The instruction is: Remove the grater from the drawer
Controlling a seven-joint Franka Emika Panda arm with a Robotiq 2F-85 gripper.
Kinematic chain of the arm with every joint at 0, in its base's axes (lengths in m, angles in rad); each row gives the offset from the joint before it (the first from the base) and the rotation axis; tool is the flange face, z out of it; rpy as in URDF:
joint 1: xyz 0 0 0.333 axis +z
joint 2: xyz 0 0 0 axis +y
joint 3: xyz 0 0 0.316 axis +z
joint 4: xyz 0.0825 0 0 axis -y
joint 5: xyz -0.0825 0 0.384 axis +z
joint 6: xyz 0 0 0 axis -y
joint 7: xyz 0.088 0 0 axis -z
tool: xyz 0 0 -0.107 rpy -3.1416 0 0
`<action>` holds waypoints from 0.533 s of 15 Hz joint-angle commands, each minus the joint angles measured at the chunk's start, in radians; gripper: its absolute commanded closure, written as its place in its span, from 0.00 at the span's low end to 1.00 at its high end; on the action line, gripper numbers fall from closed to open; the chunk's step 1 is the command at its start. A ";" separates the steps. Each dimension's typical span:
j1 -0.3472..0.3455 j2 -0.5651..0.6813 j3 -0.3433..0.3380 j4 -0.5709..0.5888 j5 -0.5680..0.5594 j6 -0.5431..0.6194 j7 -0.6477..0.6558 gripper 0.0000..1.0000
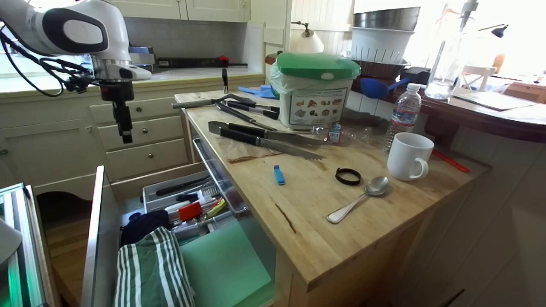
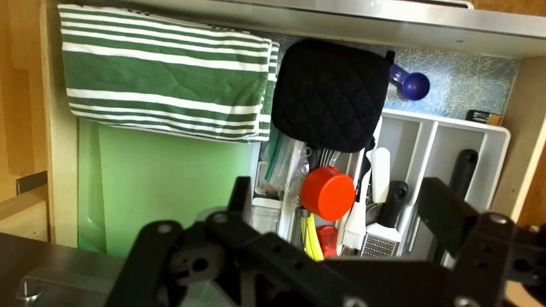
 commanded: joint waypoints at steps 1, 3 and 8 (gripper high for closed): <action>0.026 0.001 -0.028 0.001 -0.011 -0.002 0.007 0.00; 0.023 0.073 -0.040 0.012 0.013 0.074 0.023 0.00; 0.007 0.353 -0.060 0.049 -0.027 0.364 0.177 0.00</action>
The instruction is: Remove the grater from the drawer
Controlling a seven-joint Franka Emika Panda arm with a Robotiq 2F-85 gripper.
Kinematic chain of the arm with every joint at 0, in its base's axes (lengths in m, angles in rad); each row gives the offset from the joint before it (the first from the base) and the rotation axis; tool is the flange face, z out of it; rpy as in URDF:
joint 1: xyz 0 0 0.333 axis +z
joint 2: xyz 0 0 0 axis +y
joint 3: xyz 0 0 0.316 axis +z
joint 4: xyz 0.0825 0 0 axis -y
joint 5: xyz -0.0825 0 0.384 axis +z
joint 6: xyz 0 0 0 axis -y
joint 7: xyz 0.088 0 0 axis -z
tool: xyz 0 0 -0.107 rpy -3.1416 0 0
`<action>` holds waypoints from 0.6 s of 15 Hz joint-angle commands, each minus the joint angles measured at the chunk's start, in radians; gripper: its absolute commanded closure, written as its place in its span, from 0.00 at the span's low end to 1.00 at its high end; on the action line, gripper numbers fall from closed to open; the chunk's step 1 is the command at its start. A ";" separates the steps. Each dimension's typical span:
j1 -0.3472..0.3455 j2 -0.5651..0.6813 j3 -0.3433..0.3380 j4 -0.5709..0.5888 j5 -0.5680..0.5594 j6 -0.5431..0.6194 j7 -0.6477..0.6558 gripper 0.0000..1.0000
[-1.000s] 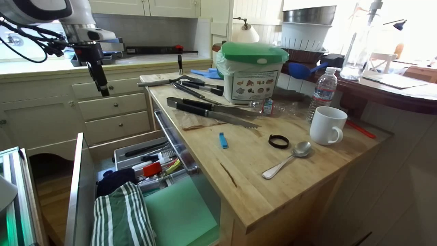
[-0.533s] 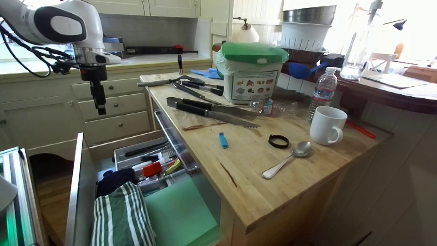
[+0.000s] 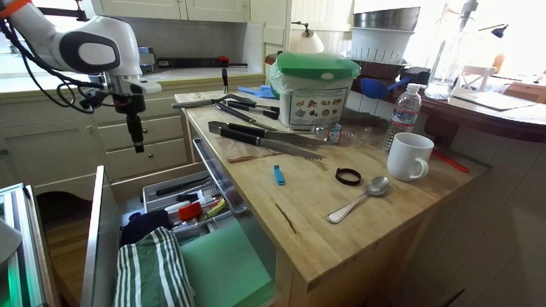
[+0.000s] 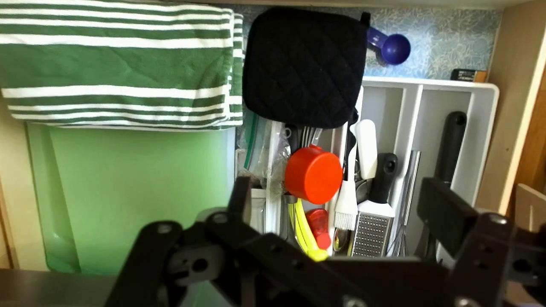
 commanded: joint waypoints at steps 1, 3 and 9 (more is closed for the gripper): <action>0.013 0.255 -0.016 0.056 -0.087 0.202 0.201 0.00; 0.050 0.313 -0.095 0.079 -0.182 0.287 0.345 0.00; 0.512 0.611 -0.552 0.347 -0.401 0.300 0.759 0.00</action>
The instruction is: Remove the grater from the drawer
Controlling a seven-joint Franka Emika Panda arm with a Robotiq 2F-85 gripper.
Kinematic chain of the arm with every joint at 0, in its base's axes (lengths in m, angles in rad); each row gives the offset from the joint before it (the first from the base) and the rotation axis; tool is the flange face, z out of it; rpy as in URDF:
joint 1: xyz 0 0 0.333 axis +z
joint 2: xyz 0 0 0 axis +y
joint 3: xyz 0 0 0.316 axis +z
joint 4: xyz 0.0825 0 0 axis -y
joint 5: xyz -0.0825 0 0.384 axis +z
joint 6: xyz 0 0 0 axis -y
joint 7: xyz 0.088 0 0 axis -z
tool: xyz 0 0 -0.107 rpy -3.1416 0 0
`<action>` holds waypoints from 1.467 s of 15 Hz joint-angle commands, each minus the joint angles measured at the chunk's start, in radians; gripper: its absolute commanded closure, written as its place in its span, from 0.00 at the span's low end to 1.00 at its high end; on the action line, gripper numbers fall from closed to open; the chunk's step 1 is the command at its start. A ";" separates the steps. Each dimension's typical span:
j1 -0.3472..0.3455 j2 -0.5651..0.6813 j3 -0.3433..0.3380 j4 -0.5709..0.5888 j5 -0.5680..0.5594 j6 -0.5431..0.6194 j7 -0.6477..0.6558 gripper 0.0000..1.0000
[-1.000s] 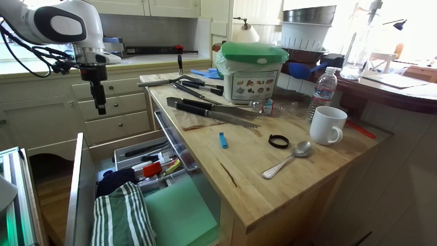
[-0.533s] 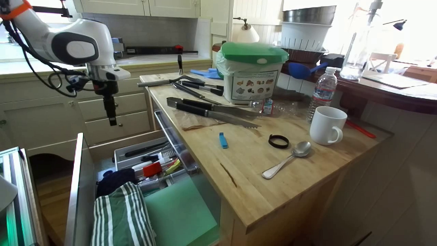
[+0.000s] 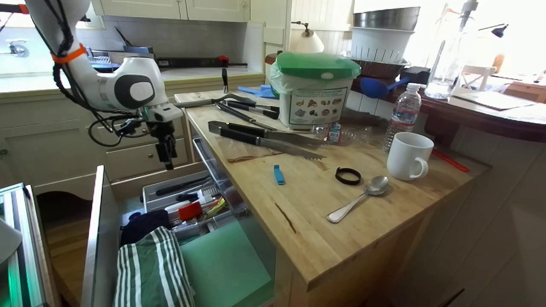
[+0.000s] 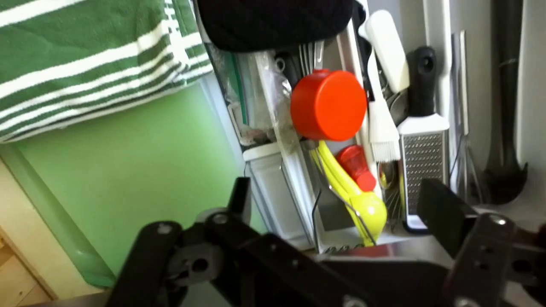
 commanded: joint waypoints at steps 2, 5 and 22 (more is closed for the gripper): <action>0.262 0.278 -0.141 0.201 -0.074 -0.067 0.278 0.00; 0.269 0.407 -0.036 0.289 0.001 -0.165 0.232 0.00; 0.689 0.680 -0.338 0.362 -0.238 0.058 0.247 0.00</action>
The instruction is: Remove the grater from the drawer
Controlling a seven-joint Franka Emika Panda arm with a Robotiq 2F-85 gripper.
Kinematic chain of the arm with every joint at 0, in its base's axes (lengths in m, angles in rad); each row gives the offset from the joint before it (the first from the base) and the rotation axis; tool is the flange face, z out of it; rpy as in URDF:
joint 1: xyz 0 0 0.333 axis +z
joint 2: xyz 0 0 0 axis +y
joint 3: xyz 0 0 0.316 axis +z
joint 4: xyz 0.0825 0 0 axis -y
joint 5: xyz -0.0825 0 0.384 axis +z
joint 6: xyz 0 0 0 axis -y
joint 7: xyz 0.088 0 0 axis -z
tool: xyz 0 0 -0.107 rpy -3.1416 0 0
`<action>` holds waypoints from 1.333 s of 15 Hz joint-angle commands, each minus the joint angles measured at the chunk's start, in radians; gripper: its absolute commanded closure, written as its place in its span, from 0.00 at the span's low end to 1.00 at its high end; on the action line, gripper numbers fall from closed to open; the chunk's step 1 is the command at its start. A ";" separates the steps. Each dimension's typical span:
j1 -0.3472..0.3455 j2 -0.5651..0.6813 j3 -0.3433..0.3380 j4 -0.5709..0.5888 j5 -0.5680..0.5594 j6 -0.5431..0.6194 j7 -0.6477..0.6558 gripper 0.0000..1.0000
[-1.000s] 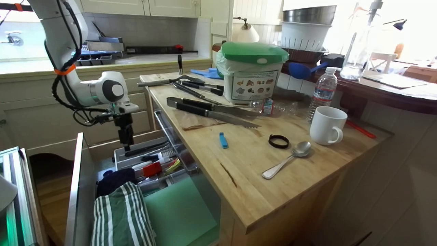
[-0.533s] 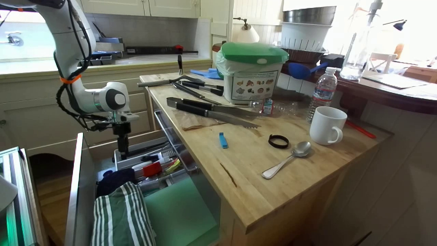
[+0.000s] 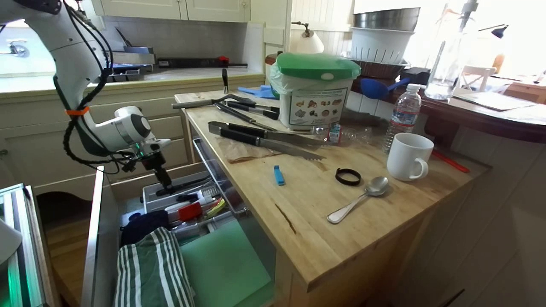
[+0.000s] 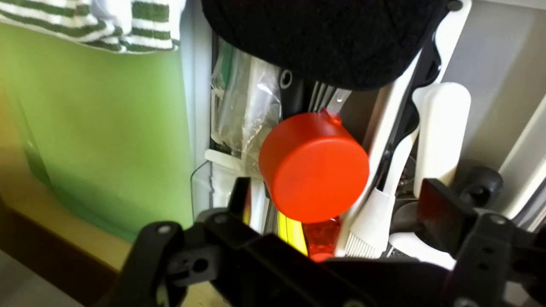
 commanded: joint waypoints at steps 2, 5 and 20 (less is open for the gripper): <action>0.157 0.131 -0.088 0.047 0.056 0.108 0.017 0.00; 0.110 0.141 -0.011 0.075 0.240 0.067 -0.006 0.00; -0.119 0.207 0.127 0.229 0.513 0.181 -0.322 0.00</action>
